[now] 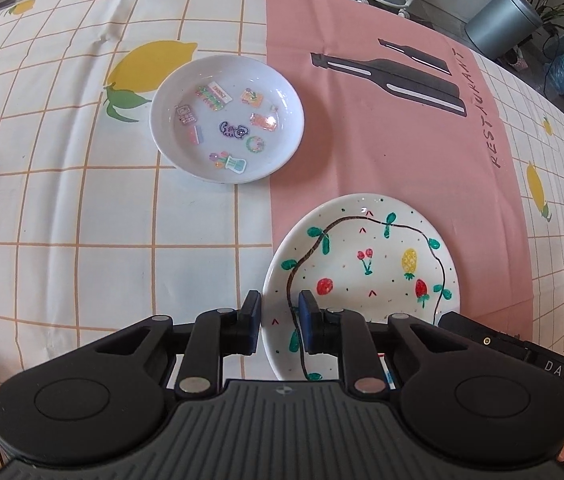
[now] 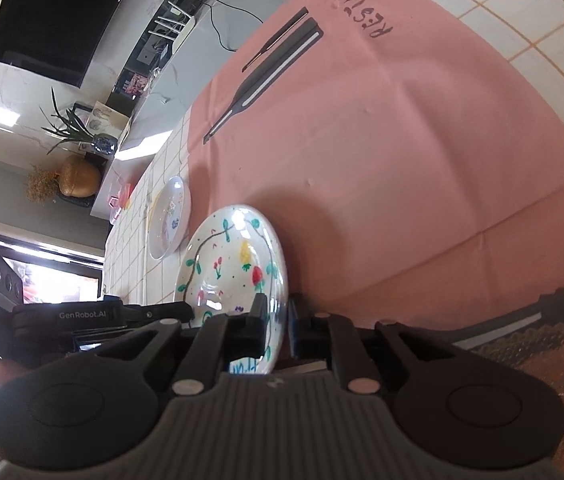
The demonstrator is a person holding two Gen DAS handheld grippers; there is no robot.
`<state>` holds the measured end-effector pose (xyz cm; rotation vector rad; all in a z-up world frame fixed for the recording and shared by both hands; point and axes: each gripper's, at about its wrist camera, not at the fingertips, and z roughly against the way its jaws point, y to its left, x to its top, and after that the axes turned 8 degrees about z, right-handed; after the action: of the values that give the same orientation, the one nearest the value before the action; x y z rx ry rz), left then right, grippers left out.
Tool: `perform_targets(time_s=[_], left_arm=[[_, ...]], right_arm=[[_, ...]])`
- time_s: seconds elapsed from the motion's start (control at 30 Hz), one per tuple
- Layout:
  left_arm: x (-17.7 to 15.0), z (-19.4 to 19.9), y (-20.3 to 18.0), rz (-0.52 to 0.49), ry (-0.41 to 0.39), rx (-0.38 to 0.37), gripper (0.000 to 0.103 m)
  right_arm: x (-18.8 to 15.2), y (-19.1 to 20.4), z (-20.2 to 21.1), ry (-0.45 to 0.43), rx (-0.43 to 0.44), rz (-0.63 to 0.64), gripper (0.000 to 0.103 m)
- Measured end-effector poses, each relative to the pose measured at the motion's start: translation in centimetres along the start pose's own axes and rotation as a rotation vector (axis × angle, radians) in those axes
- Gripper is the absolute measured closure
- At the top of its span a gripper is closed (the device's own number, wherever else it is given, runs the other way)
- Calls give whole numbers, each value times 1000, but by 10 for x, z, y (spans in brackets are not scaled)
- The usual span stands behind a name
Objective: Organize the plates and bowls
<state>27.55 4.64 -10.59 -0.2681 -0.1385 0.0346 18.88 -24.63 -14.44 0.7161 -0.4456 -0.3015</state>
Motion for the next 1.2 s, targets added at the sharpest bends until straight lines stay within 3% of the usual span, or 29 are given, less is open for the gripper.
perform_targets(time_s=[0.3,0.8,0.93,1.2], left_arm=[[-3,10,-28,54,5,-80,83],[-29,-35,-128,114,30,-82,84],[-39,-34,-134,136,-15,-82,83],[-62,-26,-124,269,-203,-118,74]], right_arm=[[14,-16,23,-63,-15,-84,98],[47,-78,95,-224,-157,-102,97],[47,-93,101,-236,-146,-116,96],[44,-100,99,-244,-106,-109,88]])
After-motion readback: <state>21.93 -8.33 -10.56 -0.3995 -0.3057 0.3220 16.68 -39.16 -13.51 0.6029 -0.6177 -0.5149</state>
